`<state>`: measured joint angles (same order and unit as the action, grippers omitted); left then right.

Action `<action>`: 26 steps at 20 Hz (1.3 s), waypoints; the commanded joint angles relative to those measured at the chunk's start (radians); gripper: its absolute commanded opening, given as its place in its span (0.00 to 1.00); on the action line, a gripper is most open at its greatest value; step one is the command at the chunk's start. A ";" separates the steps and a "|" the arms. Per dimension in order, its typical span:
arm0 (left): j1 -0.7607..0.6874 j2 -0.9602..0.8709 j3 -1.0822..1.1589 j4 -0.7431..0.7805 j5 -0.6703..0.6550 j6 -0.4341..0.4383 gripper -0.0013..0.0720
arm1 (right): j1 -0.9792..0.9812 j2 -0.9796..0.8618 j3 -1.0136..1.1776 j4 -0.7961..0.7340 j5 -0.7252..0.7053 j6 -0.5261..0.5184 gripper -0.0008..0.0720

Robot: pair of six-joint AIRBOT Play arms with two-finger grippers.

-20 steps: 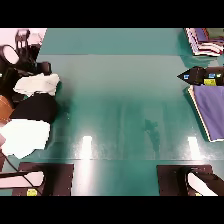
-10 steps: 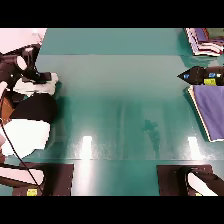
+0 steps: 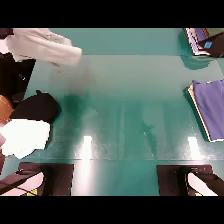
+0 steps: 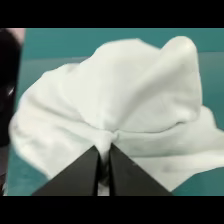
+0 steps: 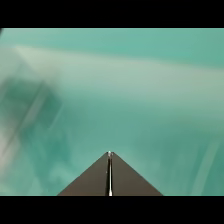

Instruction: Fold the shirts.

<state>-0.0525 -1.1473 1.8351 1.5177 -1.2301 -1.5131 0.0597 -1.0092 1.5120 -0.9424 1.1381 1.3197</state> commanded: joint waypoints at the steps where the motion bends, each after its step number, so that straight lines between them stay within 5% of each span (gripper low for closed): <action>1: -0.237 0.058 0.029 -0.008 -0.100 0.020 0.05 | 0.001 0.000 0.093 -0.002 -0.005 0.000 0.03; 7: -0.699 -0.156 -0.089 -0.026 -0.081 -0.006 0.06 | 0.001 0.011 0.127 -0.001 0.025 0.000 0.03; 8: -0.744 -0.205 -0.102 -0.060 -0.041 -0.005 0.17 | 0.001 0.018 0.127 -0.002 0.029 0.000 0.03; 9: -0.771 -0.248 -0.104 -0.098 -0.002 -0.005 0.58 | 0.001 0.024 0.127 -0.003 0.036 0.000 0.04; 10: -0.786 -0.286 -0.104 -0.132 0.038 -0.005 0.81 | 0.000 0.030 0.127 -0.003 0.042 0.000 0.03; 13: -0.750 -0.327 -0.105 -0.101 0.053 -0.006 0.81 | -0.002 0.048 0.127 -0.003 0.045 0.000 0.03; 19: -0.423 -0.328 -0.233 -0.148 -0.025 -0.024 0.76 | -0.002 0.043 0.127 -0.003 0.053 0.000 0.03; 26: -0.238 -0.393 -0.533 -0.527 0.309 0.081 0.76 | -0.002 -0.002 0.126 -0.002 0.118 0.000 0.03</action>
<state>-0.3447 -1.5036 1.3705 1.1500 -1.0496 -1.4876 0.0578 -0.9901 1.6379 -0.9459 1.2167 1.3193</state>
